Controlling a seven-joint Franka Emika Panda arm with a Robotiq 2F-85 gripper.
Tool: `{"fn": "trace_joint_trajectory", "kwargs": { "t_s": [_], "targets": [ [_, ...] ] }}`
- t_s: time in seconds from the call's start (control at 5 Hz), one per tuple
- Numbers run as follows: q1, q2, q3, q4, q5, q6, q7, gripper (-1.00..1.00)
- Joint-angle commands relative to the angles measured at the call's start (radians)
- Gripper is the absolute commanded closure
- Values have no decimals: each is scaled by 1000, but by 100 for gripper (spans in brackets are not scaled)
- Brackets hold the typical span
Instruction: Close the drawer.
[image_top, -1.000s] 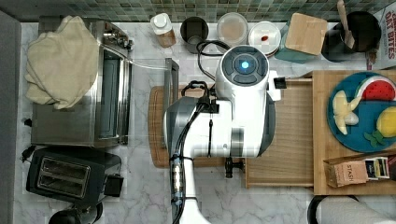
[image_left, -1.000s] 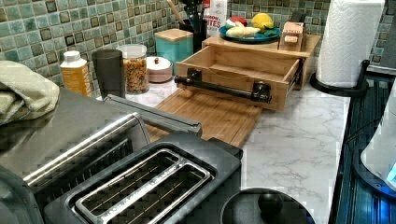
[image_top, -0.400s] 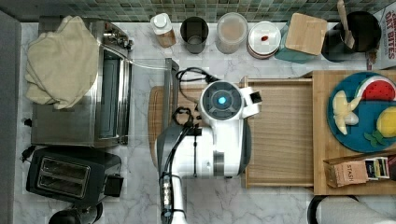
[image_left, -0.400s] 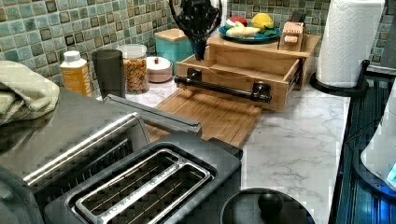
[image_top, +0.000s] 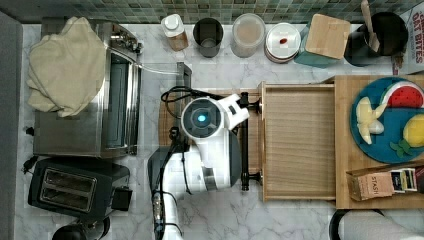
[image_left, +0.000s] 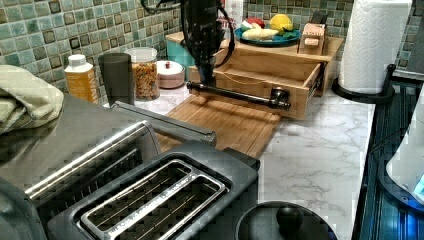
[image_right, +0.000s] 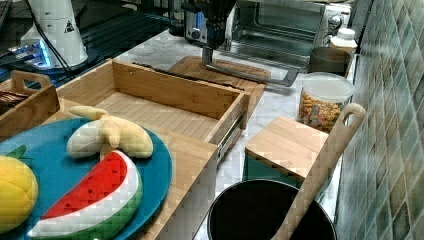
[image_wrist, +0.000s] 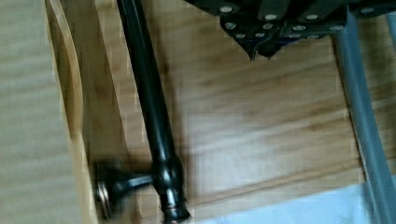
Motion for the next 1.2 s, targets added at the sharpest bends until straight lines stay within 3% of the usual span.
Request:
{"fn": "trace_joint_trajectory", "kwargs": {
  "t_s": [0.2, 0.4, 0.8, 1.2],
  "targets": [
    [23, 146, 11, 64, -177, -6, 212, 100],
    [18, 146, 1, 71, -207, -34, 217, 100],
    [-34, 89, -37, 0, -328, 71, 156, 100],
    [-97, 91, -90, -21, -356, 135, 44, 100]
  ]
}}
